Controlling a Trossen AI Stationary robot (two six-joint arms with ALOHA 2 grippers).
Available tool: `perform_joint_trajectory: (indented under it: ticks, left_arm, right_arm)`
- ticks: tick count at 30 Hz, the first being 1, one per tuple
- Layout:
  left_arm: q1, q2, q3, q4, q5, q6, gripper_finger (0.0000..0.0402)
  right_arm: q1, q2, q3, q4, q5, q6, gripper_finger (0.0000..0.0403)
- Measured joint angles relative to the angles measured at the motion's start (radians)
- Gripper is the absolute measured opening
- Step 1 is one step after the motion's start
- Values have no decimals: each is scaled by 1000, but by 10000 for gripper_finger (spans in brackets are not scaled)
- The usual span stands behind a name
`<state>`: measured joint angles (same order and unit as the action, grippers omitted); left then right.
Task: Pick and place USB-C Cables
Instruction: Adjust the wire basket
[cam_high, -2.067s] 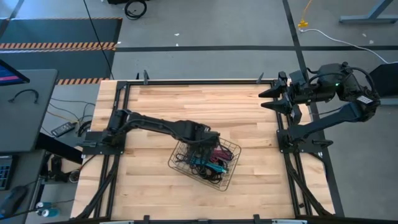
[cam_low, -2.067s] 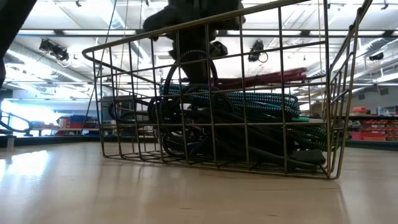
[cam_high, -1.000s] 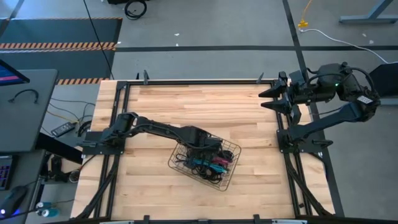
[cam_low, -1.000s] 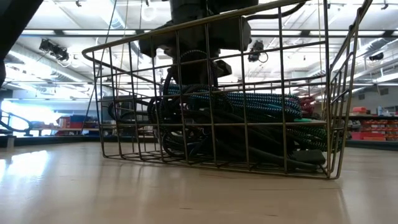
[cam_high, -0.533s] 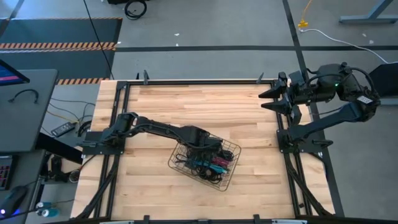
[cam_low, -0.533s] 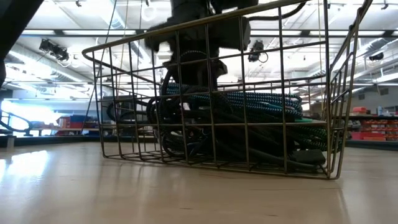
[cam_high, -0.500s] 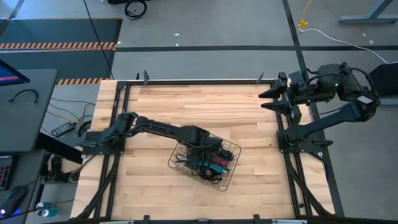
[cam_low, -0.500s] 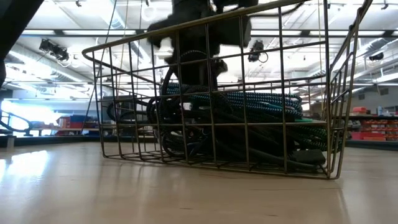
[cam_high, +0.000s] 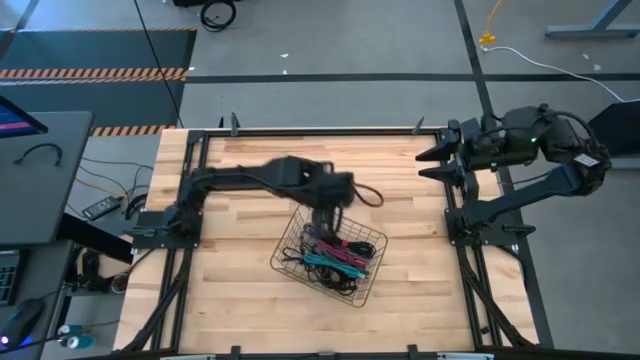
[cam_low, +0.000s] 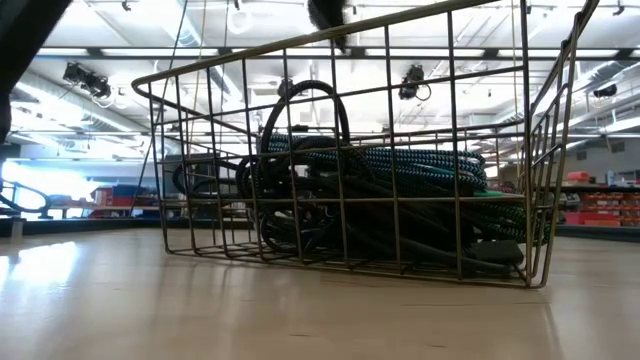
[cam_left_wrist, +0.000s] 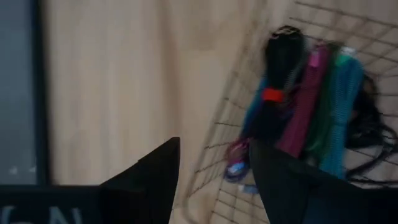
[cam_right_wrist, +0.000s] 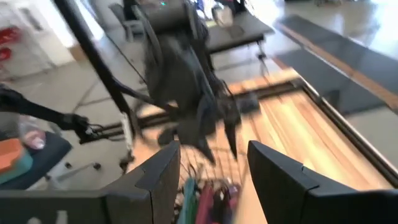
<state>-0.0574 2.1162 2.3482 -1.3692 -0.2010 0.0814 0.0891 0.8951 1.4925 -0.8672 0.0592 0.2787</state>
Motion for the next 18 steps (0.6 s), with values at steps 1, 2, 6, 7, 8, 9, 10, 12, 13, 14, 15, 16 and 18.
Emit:
perform_joint_trajectory:
  ticks: [1, 2, 6, 7, 8, 9, 10, 12, 13, 14, 15, 16, 18]
  left_arm:
    - [7, -37, -33, -1, -23, -6, 199]
    - [16, -59, -50, -28, -46, -21, 199]
    - [46, -123, -56, -161, -74, -125, 197]
    - [52, -130, -56, -187, -74, -146, 197]
    - [56, -134, -56, -205, -74, -162, 197]
    - [58, -143, -57, -205, -72, -177, 197]
    - [60, -151, -59, -201, -70, -183, 197]
    - [60, -167, -59, -201, -68, -182, 196]
    - [60, -171, -58, -203, -69, -180, 196]
    - [60, -173, -57, -201, -69, -178, 195]
    - [60, -172, -57, -201, -70, -176, 195]
    - [60, -170, -58, -202, -70, -174, 195]
    - [61, -168, -58, -202, -73, -148, 195]
  right_arm:
    - [0, 3, 0, -21, 16, 13, 195]
    - [0, 10, 0, -50, 30, 24, 195]
    - [0, 64, 0, -156, 60, 76, 195]
    - [0, 85, 0, -175, 61, 84, 195]
    - [0, 110, 0, -189, 60, 88, 195]
    - [0, 134, 0, -198, 58, 89, 195]
    - [0, 160, -1, -206, 52, 88, 195]
    - [0, 217, -1, -224, 35, 84, 195]
    - [0, 246, 0, -239, 24, 80, 195]
    - [0, 280, 0, -264, 16, 80, 195]
    - [0, 311, 0, -292, 6, 78, 195]
    - [0, 343, -1, -319, -1, 77, 195]
    - [0, 402, -1, -384, -4, 74, 195]
